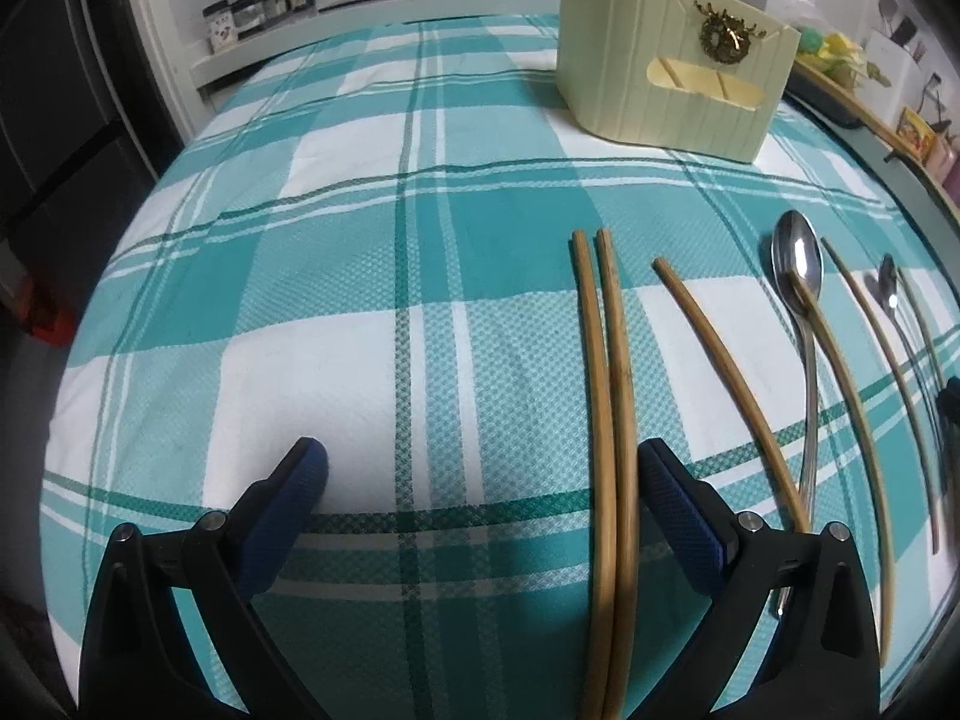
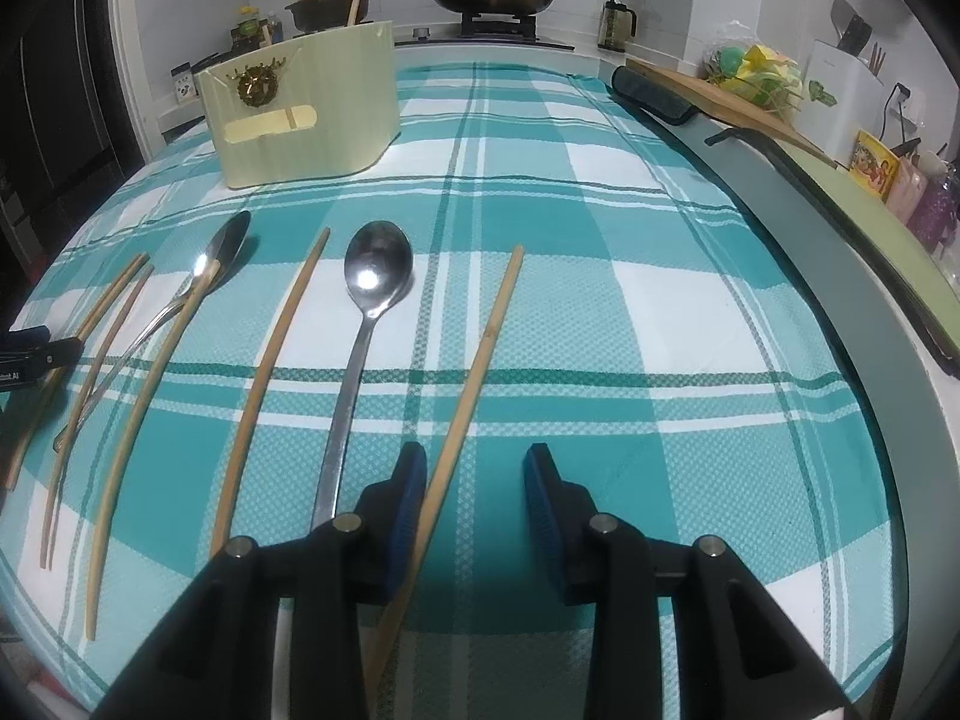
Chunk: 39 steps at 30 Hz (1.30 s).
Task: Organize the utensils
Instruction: 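Close the left tool on a chopstick while the right tool grasps another chopstick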
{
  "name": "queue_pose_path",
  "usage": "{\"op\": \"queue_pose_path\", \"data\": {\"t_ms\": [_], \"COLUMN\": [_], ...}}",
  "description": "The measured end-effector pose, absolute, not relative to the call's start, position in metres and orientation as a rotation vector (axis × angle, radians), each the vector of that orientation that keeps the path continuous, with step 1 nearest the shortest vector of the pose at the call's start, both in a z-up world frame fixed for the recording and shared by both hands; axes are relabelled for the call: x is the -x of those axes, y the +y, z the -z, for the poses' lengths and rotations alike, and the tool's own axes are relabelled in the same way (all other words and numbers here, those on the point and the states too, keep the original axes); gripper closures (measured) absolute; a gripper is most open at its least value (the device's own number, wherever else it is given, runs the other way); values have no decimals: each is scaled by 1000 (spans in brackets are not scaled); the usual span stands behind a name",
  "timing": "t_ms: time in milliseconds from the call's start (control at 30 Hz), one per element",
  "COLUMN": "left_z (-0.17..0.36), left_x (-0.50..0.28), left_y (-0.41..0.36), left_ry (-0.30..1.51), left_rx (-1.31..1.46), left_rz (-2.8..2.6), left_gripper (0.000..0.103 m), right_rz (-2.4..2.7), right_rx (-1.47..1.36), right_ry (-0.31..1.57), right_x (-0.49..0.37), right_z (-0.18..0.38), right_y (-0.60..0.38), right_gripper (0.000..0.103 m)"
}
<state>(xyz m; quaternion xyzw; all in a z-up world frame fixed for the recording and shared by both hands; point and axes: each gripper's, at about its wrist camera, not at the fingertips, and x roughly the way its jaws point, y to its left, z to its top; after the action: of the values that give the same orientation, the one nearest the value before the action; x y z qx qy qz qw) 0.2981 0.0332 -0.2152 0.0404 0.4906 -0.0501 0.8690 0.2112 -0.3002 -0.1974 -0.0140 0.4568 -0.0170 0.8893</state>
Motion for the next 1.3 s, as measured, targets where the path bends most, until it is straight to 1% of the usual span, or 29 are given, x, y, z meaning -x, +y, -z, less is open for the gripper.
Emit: {"op": "queue_pose_path", "data": {"t_ms": [167,567,633,667,700,733,800,833,900,933,967,1033,1133,1167,1200,1233,1267,1300], "left_z": [203,213,213,212,210,209,206,205,203,203,202,202,201,199,196,192,189,187], "left_x": [-289,-298,-301,-302,-301,-299,-290,-285,-274,-269,-265,-257,-255,-256,-258,-260,-262,-267], "left_y": [42,38,38,38,37,35,28,25,19,16,14,17,22,23,25,27,30,32], "left_ry": [988,997,1010,1018,1032,1040,1037,1032,1025,1024,1022,1022,1038,1049,1056,1051,1047,1048], "left_rx": [-26,-149,-141,-129,-112,-105,-130,-137,-146,-151,-157,-107,-40,-33,-27,-26,-31,-39], "left_rz": [149,109,113,122,141,155,160,164,165,159,140,102,85,103,121,131,141,152], "left_gripper": [2,1,4,11,22,27,46,53,87,94,97,97,94,84,67,58,44,41], "right_rz": [32,36,36,36,36,34,28,26,19,16,14,13,3,-2,-6,-9,-16,-30], "right_rx": [20,13,15,24,33,39,51,60,65,59,52,52,43,33,28,27,26,23], "right_ry": [946,947,947,947,946,943,946,952,965,973,983,1003,1035,1045,1056,1069,1081,1096], "right_x": [-208,-207,-207,-208,-210,-213,-215,-214,-211,-208,-206,-203,-203,-204,-206,-207,-208,-210], "right_z": [197,198,198,198,198,198,198,198,197,197,197,195,194,193,193,192,192,191], "right_y": [-303,-305,-306,-305,-305,-305,-305,-305,-306,-307,-308,-310,-314,-316,-317,-318,-319,-320], "right_gripper": [68,68,68,68,68,68,68,68,68,68,68,68,68,67,65,65,64,63]}}
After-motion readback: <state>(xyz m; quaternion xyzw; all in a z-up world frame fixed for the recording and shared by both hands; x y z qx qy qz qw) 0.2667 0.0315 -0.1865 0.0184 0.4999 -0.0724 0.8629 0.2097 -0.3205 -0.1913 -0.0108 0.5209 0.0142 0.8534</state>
